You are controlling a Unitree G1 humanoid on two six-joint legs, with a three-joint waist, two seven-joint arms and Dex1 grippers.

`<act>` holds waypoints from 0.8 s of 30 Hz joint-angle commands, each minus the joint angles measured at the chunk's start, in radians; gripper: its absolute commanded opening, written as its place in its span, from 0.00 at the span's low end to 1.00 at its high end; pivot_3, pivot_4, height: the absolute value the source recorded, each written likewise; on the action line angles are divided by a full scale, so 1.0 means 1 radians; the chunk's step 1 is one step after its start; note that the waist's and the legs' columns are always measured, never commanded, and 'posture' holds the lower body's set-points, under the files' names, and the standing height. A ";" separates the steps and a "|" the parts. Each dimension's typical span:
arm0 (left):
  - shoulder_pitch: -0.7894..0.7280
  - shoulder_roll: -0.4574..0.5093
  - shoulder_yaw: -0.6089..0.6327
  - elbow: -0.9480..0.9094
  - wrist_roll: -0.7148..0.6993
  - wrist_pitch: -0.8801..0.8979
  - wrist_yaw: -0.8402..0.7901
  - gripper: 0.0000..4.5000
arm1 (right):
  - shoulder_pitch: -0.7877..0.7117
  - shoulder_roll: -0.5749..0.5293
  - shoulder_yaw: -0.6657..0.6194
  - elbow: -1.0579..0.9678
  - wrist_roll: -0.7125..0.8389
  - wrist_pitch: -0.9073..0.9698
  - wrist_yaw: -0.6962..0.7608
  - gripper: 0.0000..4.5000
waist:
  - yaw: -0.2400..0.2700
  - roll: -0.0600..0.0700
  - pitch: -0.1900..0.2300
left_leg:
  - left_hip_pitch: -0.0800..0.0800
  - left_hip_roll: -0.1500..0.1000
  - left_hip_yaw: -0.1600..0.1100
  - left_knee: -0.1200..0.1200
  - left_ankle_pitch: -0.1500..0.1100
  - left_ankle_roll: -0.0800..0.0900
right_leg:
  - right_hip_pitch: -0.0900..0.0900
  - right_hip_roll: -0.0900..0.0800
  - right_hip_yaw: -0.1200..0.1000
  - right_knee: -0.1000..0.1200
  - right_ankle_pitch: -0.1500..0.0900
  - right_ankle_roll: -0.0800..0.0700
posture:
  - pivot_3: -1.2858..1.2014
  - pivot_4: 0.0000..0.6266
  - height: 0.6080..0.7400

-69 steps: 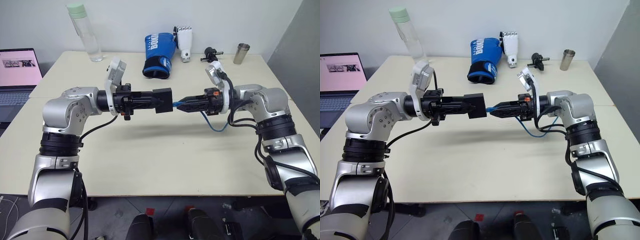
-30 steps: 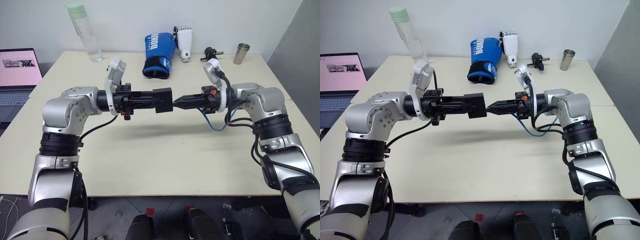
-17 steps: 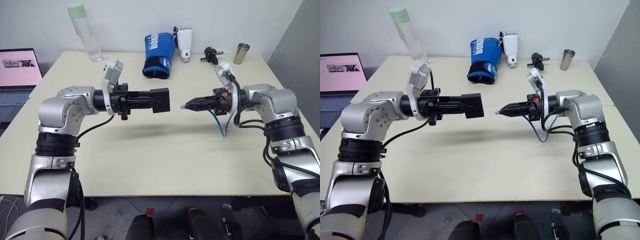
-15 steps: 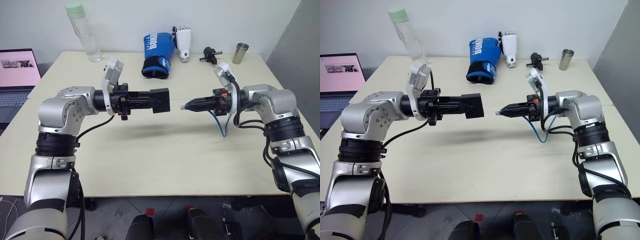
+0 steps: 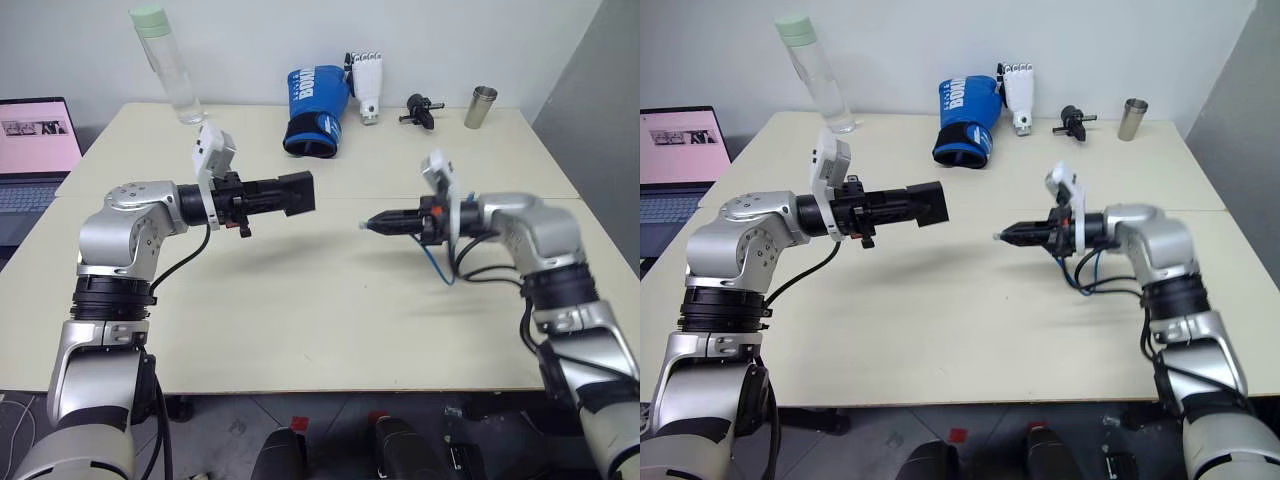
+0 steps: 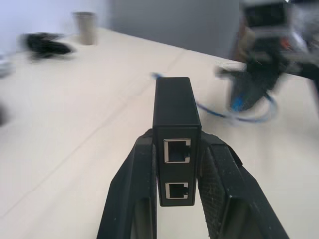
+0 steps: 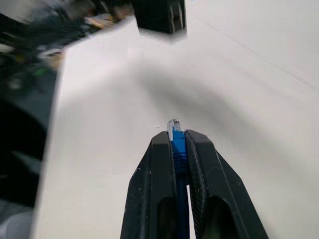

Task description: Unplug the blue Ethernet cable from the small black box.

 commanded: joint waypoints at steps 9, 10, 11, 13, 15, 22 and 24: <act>0.083 -0.002 0.081 -0.150 -0.055 0.046 0.097 0.17 | 0.110 0.084 -0.006 0.125 -0.179 -0.249 -0.291 0.09 | -0.001 0.000 0.000 | 0.000 0.000 0.000 0.000 0.000 0.000 | 0.000 -0.001 0.000 0.000 0.000 0.000 | 0.52 0.24 1.00; 0.084 -0.001 0.081 -0.154 -0.057 0.049 0.099 0.17 | 0.113 0.084 -0.004 0.123 -0.180 -0.249 -0.289 0.17 | -0.001 0.000 0.000 | 0.000 0.000 0.000 0.000 0.000 0.000 | 0.000 -0.001 0.000 0.000 0.000 0.000 | 0.52 0.24 1.00; 0.085 0.001 0.081 -0.157 -0.060 0.052 0.101 0.17 | 0.114 0.084 -0.003 0.121 -0.181 -0.248 -0.290 0.20 | -0.001 0.000 0.000 | 0.000 0.000 0.000 0.000 0.000 0.000 | 0.000 -0.001 0.000 0.000 0.000 0.000 | 0.52 0.24 1.00; 0.085 0.002 0.080 -0.158 -0.062 0.055 0.104 0.17 | 0.112 0.082 -0.006 0.126 -0.182 -0.248 -0.288 0.32 | -0.001 0.000 0.000 | 0.000 0.000 0.000 0.000 0.000 0.000 | 0.000 0.000 0.000 0.000 0.000 0.000 | 0.52 0.24 1.00; 0.083 0.003 0.079 -0.154 -0.063 0.056 0.104 0.17 | 0.102 0.078 -0.014 0.134 -0.175 -0.244 -0.282 0.44 | -0.001 0.000 0.000 | 0.000 0.000 0.000 0.000 0.000 0.000 | 0.000 0.000 0.000 0.000 0.000 0.000 | 0.52 0.24 1.00; 0.076 0.007 0.078 -0.149 -0.069 0.061 0.097 0.17 | 0.091 0.013 -0.040 -0.014 -0.075 -0.113 -0.160 0.81 | -0.001 0.000 0.000 | 0.000 0.000 0.000 0.000 0.000 0.000 | 0.000 0.000 0.000 0.000 0.000 0.000 | 0.52 0.24 1.00; 0.079 0.012 0.080 -0.149 -0.071 0.062 0.092 0.17 | 0.101 -0.027 -0.045 -0.111 -0.021 -0.029 -0.111 0.92 | -0.001 0.000 0.000 | 0.000 0.000 0.000 0.000 0.000 0.000 | 0.000 0.000 0.000 0.000 0.000 0.000 | 0.52 0.24 1.00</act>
